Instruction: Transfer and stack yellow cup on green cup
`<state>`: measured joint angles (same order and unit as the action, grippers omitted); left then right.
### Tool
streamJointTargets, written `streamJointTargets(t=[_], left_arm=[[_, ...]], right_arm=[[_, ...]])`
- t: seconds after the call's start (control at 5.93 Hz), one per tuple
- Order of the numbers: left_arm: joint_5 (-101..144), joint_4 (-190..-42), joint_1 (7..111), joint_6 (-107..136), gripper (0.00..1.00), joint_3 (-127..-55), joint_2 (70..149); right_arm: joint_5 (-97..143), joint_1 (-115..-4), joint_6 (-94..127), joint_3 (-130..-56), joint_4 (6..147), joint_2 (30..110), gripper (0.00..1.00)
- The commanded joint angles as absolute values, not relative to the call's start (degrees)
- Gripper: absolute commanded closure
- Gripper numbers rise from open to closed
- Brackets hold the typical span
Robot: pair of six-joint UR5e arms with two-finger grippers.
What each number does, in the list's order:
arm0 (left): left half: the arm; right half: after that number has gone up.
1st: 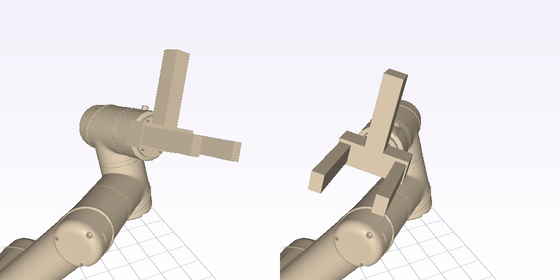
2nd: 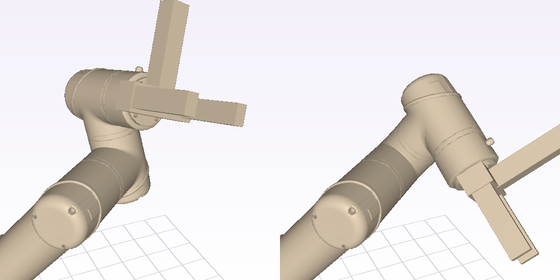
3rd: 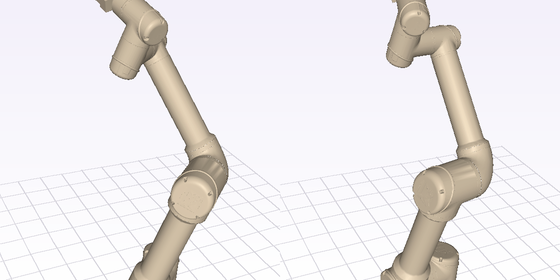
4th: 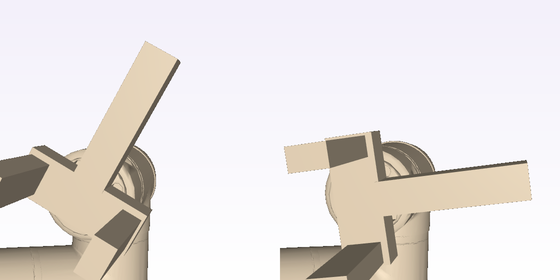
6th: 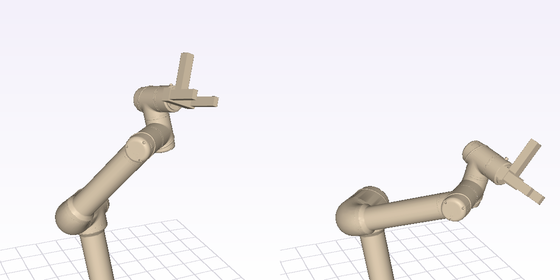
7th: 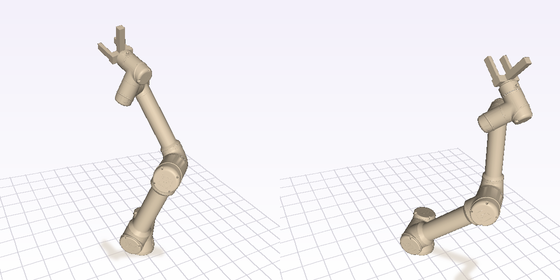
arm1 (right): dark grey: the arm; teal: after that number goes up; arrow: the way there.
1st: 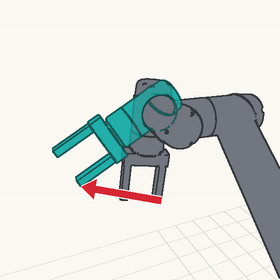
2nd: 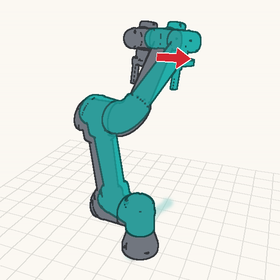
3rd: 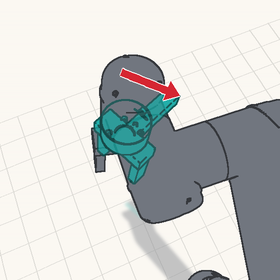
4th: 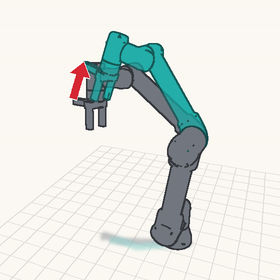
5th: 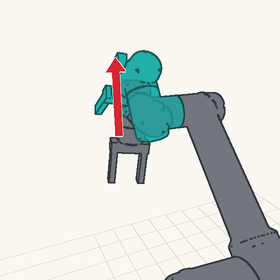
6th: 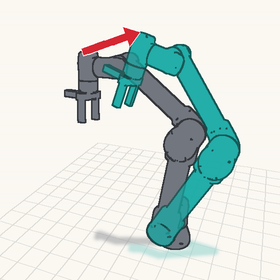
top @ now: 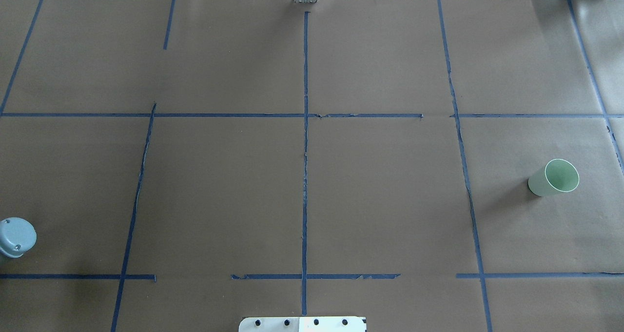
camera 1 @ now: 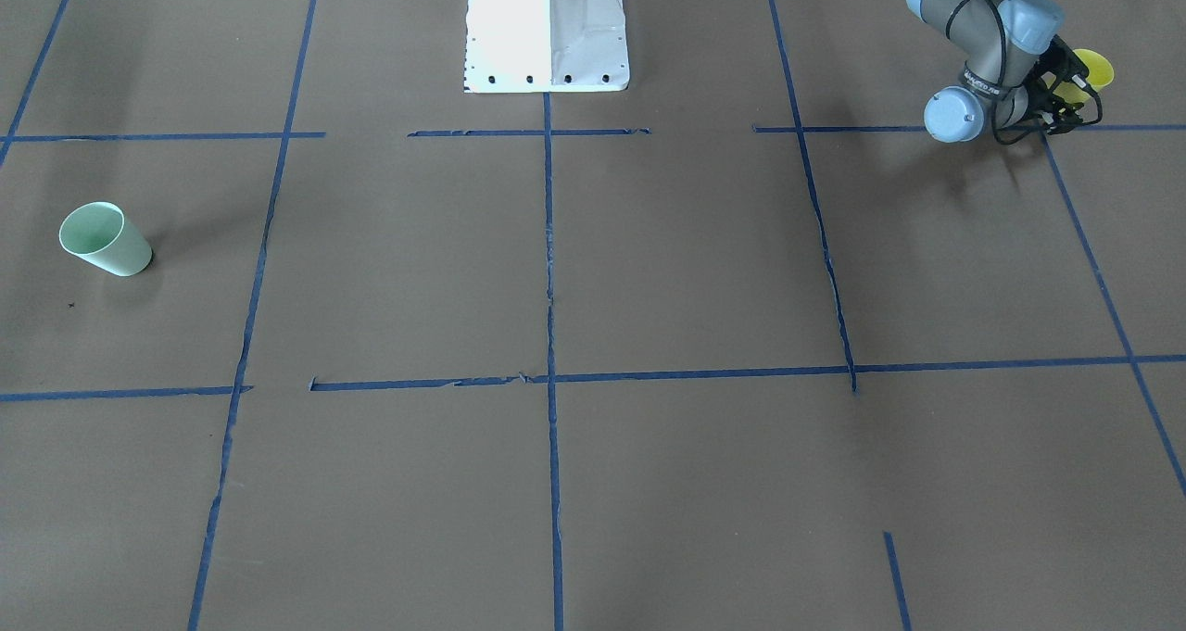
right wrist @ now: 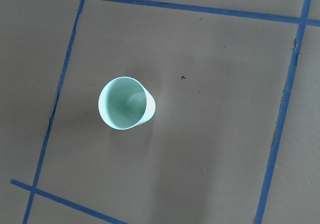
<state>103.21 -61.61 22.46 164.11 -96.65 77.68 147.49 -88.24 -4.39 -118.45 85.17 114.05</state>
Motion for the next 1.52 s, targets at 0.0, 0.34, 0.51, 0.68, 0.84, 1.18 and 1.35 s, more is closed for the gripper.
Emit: streamJointTargets(t=[0.0,0.34,0.51,0.68,0.84,1.18,1.35], left_arm=[[103.1,-62.13,22.06,163.92,0.02,-93.54,77.61],[102.83,-62.4,21.97,163.83,0.09,-92.99,77.43],[102.57,-62.4,21.97,163.83,0.3,-92.73,77.43],[102.39,-62.32,21.97,163.48,0.61,-92.12,77.17],[102.22,-62.05,21.97,160.87,0.79,-92.98,75.78],[96.03,-61.79,23.98,153.32,0.88,-93.34,75.94],[88.23,-61.79,27.74,149.8,0.89,-93.34,76.63]], right_arm=[[147.57,-88.33,-4.39,-118.48,85.17,114.08,0.0],[147.57,-88.24,-4.39,-118.56,85.17,114.35,0.0],[147.57,-88.24,-4.39,-118.74,85.17,114.43,0.0],[147.83,-88.24,-4.31,-118.74,85.17,114.43,0.0],[149.22,-88.24,-4.31,-118.74,85.17,114.43,0.0],[149.5,-88.24,-4.22,-118.74,85.17,114.43,0.0],[149.41,-88.24,-4.22,-119.0,85.08,114.26,0.0]])
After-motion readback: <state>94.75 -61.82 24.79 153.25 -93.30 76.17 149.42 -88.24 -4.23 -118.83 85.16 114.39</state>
